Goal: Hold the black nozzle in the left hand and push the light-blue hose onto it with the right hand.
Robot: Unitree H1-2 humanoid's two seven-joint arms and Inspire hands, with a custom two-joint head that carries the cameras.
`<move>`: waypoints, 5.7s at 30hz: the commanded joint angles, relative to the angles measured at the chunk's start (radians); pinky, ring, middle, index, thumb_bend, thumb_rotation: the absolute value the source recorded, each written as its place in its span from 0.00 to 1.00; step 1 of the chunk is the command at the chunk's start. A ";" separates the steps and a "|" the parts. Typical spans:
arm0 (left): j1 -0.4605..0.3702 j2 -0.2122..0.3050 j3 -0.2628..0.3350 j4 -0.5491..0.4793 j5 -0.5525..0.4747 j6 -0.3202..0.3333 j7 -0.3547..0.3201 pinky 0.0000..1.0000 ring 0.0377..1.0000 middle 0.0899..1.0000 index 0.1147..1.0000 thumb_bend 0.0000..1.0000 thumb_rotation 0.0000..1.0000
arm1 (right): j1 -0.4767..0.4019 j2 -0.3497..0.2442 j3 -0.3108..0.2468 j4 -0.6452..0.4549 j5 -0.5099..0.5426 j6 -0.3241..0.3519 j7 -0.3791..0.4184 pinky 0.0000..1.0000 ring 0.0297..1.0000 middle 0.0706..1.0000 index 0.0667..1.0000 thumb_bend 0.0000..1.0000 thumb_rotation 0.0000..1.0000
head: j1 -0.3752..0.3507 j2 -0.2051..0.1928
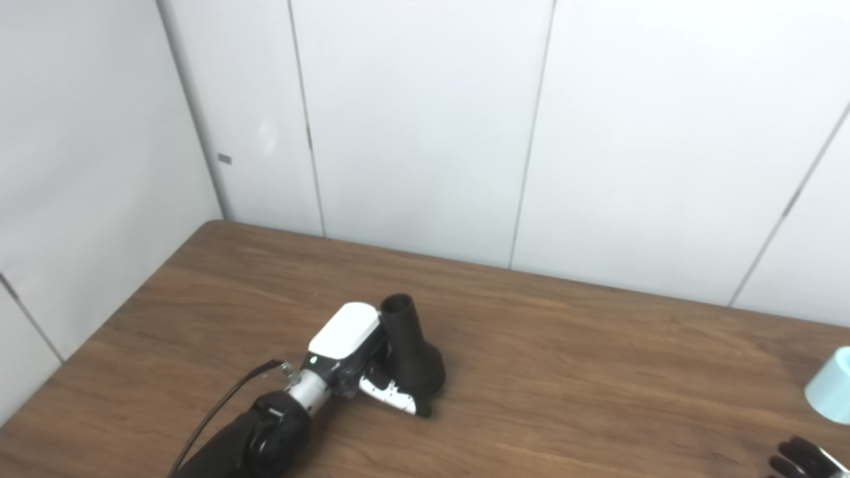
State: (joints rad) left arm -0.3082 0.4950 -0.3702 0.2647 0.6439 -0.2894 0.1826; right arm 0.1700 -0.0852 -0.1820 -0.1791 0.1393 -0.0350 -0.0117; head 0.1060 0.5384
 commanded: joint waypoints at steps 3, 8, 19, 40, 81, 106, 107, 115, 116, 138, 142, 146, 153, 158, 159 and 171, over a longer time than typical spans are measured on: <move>0.031 0.002 -0.060 -0.027 0.031 -0.088 -0.071 0.32 0.38 0.43 0.43 0.50 0.00 | -0.006 0.022 0.018 -0.053 -0.030 -0.012 -0.013 0.64 0.69 0.69 0.67 0.24 0.00 | -0.051 0.011; 0.025 0.010 -0.096 -0.041 0.086 -0.115 -0.077 0.36 0.42 0.45 0.41 0.50 0.00 | -0.009 0.043 0.031 -0.080 -0.061 0.005 -0.029 0.60 0.67 0.67 0.64 0.27 0.00 | -0.089 0.024; 0.003 -0.030 -0.180 -0.076 0.236 -0.105 -0.067 0.31 0.37 0.43 0.45 0.50 0.00 | -0.012 0.056 0.047 -0.098 -0.086 0.014 -0.045 0.57 0.65 0.65 0.62 0.27 0.00 | -0.118 0.031; -0.029 -0.160 -0.328 -0.001 0.360 -0.146 0.084 0.31 0.39 0.40 0.45 0.50 0.00 | -0.011 0.092 0.061 -0.118 -0.136 0.012 -0.083 0.58 0.65 0.64 0.62 0.32 0.10 | -0.324 0.043; -0.100 -0.088 -0.438 0.059 0.347 -0.180 0.182 0.36 0.42 0.40 0.44 0.50 0.00 | -0.473 -0.101 -0.196 0.369 -0.455 0.013 -0.525 0.81 0.90 0.91 0.94 0.86 0.31 | -0.584 -0.002; -0.095 -0.060 -0.453 0.045 0.357 -0.180 0.185 0.33 0.36 0.36 0.45 0.50 0.00 | -0.603 -0.174 -0.026 0.717 -0.420 0.086 -0.488 0.71 0.82 0.86 0.88 1.00 0.38 | -0.572 0.001; -0.094 -0.060 -0.452 0.044 0.358 -0.180 0.185 0.33 0.36 0.37 0.45 0.50 0.00 | -0.606 -0.175 -0.021 0.721 -0.422 0.088 -0.488 0.71 0.82 0.86 0.87 1.00 0.37 | -0.572 0.001; -0.084 -0.056 -0.444 0.034 0.358 -0.180 0.173 0.32 0.36 0.36 0.45 0.50 0.00 | -0.616 -0.180 -0.019 0.741 -0.412 0.093 -0.497 0.66 0.77 0.81 0.84 1.00 0.29 | -0.570 0.002; -0.083 -0.055 -0.444 0.032 0.356 -0.180 0.172 0.32 0.35 0.36 0.45 0.50 0.00 | -0.614 -0.183 -0.015 0.741 -0.412 0.090 -0.491 0.66 0.77 0.80 0.83 1.00 0.28 | -0.570 0.002; -0.080 -0.051 -0.448 0.026 0.364 -0.180 0.179 0.29 0.33 0.38 0.47 0.50 0.00 | -0.566 -0.236 0.075 0.627 -0.380 0.193 -0.304 0.24 0.31 0.37 0.59 0.97 0.24 | -0.559 0.001; -0.077 -0.050 -0.445 0.023 0.353 -0.180 0.172 0.31 0.34 0.38 0.47 0.50 0.00 | -0.555 -0.246 0.090 0.597 -0.364 0.232 -0.244 0.21 0.28 0.34 0.56 0.93 0.22 | -0.558 0.002; -0.079 -0.049 -0.444 0.023 0.352 -0.180 0.165 0.34 0.37 0.37 0.45 0.50 0.00 | -0.550 -0.250 0.093 0.586 -0.363 0.228 -0.228 0.30 0.37 0.40 0.46 0.62 0.16 | -0.559 0.001; -0.081 -0.051 -0.442 0.024 0.368 -0.179 0.163 0.34 0.38 0.38 0.45 0.50 0.00 | -0.531 -0.243 0.083 0.558 -0.355 0.197 -0.236 0.42 0.44 0.45 0.44 0.53 0.01 | -0.559 0.000; -0.080 -0.052 -0.443 0.026 0.357 -0.180 0.162 0.32 0.35 0.37 0.45 0.50 0.00 | -0.518 -0.241 0.083 0.526 -0.348 0.170 -0.233 0.45 0.45 0.46 0.44 0.53 0.00 | -0.559 0.001; -0.080 -0.052 -0.444 0.026 0.359 -0.180 0.163 0.32 0.34 0.37 0.45 0.50 0.00 | -0.515 -0.242 0.086 0.515 -0.350 0.170 -0.230 0.45 0.45 0.45 0.44 0.53 0.00 | -0.558 0.001; -0.081 -0.057 -0.445 0.035 0.367 -0.179 0.160 0.33 0.36 0.39 0.46 0.50 0.00 | -0.500 -0.245 0.112 0.413 -0.376 0.174 -0.212 0.43 0.44 0.44 0.45 0.53 0.00 | -0.551 -0.002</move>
State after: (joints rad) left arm -0.4386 0.4295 -0.7748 0.2705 0.9546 -0.4499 0.3955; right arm -0.3170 -0.3301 -0.0780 0.2731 -0.2352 0.1504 -0.2458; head -0.4464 0.5354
